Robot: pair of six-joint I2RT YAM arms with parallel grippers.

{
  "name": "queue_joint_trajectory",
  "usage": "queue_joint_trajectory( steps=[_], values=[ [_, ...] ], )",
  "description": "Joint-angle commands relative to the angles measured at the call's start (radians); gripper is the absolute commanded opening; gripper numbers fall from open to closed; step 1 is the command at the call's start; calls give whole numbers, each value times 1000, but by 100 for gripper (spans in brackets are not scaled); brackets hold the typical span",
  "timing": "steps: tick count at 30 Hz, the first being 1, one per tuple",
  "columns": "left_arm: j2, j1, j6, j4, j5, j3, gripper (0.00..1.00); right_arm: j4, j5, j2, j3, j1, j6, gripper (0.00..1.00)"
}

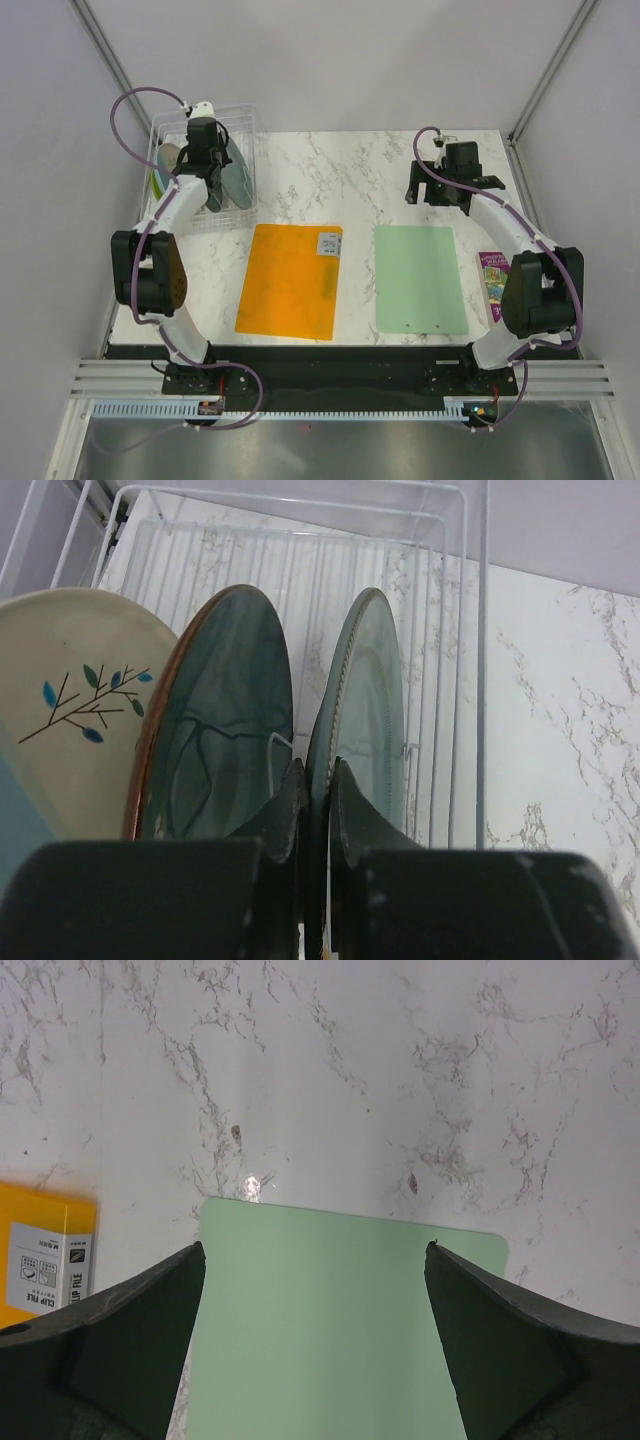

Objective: Unload the plates from the dish rack

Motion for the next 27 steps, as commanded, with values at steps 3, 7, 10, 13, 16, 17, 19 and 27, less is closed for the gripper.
queue_joint_trajectory(
  steps=[3, 7, 10, 13, 16, 17, 19, 27],
  values=[
    [29, -15, -26, 42, -4, 59, 2, 15, 12, -1, 33, -8, -20, 98],
    [31, -51, 45, 30, -79, 112, 2, 12, 9, -10, 28, -10, -17, 98],
    [29, -88, 117, -8, -147, 190, 2, 9, 6, -19, 27, -10, -12, 98],
    [26, -134, 224, -16, -235, 276, 2, 5, 10, -42, 24, -10, -9, 98],
    [43, -182, 340, -21, -323, 374, 2, -2, 20, -62, 22, -8, -8, 98],
    [49, -191, 365, -19, -338, 398, 2, -3, 21, -67, 21, -10, -9, 98],
    [60, -216, 422, -22, -375, 453, 2, -11, 23, -79, 22, -8, -9, 98],
    [-95, -265, 304, -168, -177, 496, 2, 7, -68, -125, 36, -8, 15, 98]
  ],
)
